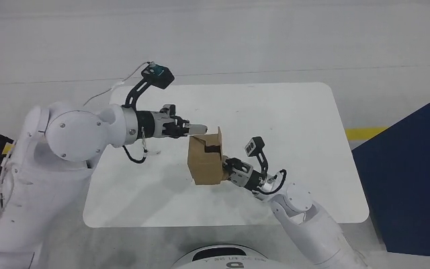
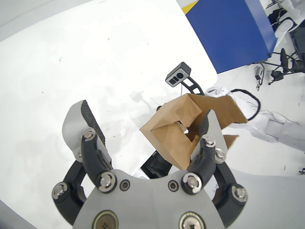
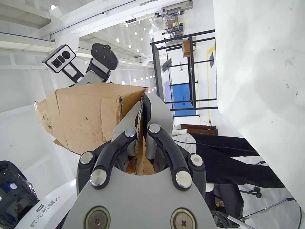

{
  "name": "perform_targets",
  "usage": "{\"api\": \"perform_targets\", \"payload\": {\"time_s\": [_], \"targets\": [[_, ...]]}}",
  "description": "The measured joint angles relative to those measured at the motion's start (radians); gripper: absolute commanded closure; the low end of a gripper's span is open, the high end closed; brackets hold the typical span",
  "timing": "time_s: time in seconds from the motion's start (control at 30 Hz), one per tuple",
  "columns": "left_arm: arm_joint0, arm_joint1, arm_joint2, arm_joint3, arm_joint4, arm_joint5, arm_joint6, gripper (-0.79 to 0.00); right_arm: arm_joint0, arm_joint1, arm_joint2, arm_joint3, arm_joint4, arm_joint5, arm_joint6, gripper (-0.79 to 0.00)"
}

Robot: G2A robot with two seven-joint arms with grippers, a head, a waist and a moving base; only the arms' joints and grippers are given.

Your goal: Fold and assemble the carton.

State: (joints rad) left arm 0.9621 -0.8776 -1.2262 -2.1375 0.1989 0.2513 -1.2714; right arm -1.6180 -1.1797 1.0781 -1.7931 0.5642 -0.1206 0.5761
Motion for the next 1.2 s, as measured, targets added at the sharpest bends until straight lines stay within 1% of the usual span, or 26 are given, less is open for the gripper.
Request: {"api": "perform_targets", "payload": {"time_s": [0.1,0.2,0.37,0.5,0.77,0.87,0.97,1.13,1.17,1.2], "targets": [[0.017,0.005,-0.031,-0.039,-0.048,-0.056,-0.021,-0.785,-0.001,0.000,0.000,0.002,0.000,-0.002,0.003,0.000],[0.031,0.009,-0.022,-0.074,-0.051,-0.094,-0.050,-0.785,-0.001,0.000,-0.002,0.002,-0.001,-0.003,0.004,0.000],[0.020,0.008,0.039,-0.074,0.027,-0.096,-0.058,-0.785,-0.004,0.000,-0.003,-0.003,-0.009,-0.005,0.003,0.000],[-0.003,0.005,0.099,-0.064,0.132,-0.078,-0.060,-0.785,-0.018,0.002,0.003,-0.009,-0.012,-0.013,0.001,0.000],[-0.037,-0.008,0.183,-0.050,0.140,-0.064,-0.059,-0.785,-0.037,0.005,0.020,-0.014,0.002,-0.032,0.011,0.000],[-0.049,-0.011,0.172,-0.038,0.112,-0.036,-0.032,-0.785,-0.052,0.005,0.034,-0.020,0.004,-0.057,-0.021,0.000],[-0.050,-0.010,0.132,-0.028,0.070,-0.011,-0.008,-0.785,-0.054,0.005,0.035,-0.022,0.005,-0.061,-0.029,0.000],[-0.049,-0.010,0.131,-0.028,0.069,-0.010,-0.008,-0.785,-0.054,0.005,0.035,-0.022,0.005,-0.060,-0.027,0.000],[-0.049,-0.010,0.131,-0.028,0.069,-0.010,-0.008,-0.751,-0.054,0.005,0.035,-0.022,0.005,-0.060,-0.027,0.000],[-0.049,-0.010,0.131,-0.028,0.069,-0.010,-0.008,-0.677,-0.053,0.005,0.035,-0.021,0.002,-0.058,-0.031,0.000]]}}
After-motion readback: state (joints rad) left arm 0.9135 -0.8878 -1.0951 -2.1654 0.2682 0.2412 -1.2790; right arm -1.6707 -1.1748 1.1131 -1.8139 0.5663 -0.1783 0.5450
